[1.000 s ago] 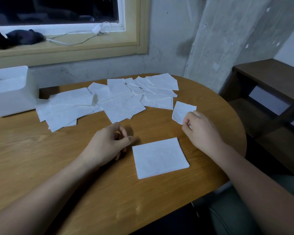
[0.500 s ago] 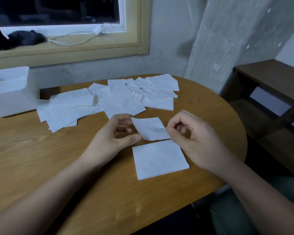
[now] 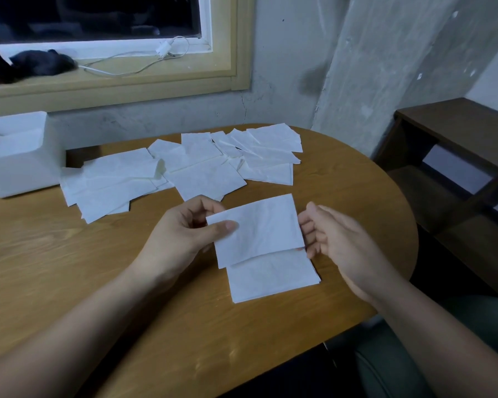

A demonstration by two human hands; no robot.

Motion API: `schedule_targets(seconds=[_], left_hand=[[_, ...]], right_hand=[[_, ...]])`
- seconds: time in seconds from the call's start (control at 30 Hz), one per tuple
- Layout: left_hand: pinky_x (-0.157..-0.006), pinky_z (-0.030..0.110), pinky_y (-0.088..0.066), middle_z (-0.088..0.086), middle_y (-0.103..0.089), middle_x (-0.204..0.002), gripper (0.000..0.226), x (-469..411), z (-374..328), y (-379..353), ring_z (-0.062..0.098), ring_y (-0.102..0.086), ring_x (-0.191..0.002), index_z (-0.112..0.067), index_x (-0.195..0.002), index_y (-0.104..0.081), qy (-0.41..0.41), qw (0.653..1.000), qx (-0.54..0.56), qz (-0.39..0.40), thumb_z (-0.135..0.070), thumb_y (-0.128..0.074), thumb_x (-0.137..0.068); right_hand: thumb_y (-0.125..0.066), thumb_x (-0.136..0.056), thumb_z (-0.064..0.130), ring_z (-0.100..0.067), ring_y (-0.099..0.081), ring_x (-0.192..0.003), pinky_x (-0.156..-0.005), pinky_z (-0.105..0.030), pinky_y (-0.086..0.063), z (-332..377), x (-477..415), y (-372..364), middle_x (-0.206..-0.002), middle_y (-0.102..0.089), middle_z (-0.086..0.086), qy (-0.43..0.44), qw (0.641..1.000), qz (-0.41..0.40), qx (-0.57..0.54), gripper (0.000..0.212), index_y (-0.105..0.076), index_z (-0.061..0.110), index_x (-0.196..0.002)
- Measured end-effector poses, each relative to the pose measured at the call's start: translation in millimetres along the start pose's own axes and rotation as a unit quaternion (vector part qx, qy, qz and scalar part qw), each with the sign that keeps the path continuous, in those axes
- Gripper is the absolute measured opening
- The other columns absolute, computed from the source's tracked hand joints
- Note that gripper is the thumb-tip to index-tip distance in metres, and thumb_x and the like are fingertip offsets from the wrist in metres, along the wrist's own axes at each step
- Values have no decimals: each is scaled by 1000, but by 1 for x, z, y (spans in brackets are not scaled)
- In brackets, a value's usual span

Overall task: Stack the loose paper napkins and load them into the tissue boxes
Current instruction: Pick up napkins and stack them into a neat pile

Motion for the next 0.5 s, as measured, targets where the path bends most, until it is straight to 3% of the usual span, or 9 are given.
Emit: schedule_targets(seconds=[0.07,0.17,0.33,0.5], left_hand=[[-61,35,-38,18,-73,-89,21,1,2,-3,28,-47,-67,-10,-98,-73,10,1000,-11,5,-19,-88,-88],[-58,30,-39,13,-75,-87,23,2,8,-9,25,-48,-61,-13,-100,-74,34,997,-52,38,-21,-90,-87],[-61,22,-46,8,-78,-83,18,4,13,-12,13,-63,-62,-17,-100,-75,51,986,-147,56,-25,-88,-91],[-66,21,-50,-4,-79,-84,14,4,16,-12,10,-64,-62,-24,-95,-76,45,969,-235,63,-31,-88,-90]], right_hand=[[-59,-107,47,-23,-72,-86,-76,-32,-57,-2,3,0,-98,-79,-4,3,1000,2,29,31,-76,21,-106],[-74,-101,25,-7,-70,-71,-65,-19,-55,-4,7,2,-89,-79,3,18,995,-4,102,8,-73,22,-108],[-77,-96,14,-8,-68,-63,-58,-22,-53,-15,9,8,-80,-77,0,6,992,-14,122,11,-72,19,-105],[-77,-94,12,-14,-70,-64,-56,-23,-53,-24,8,10,-80,-76,-1,-3,990,-11,143,14,-71,19,-105]])
Point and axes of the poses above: each hand's wrist, its own x-axis away from the middle knuckle, its own y-axis out of the back of the hand, z = x × y, the point moved 8 cm from there along -x, towards the middle knuckle
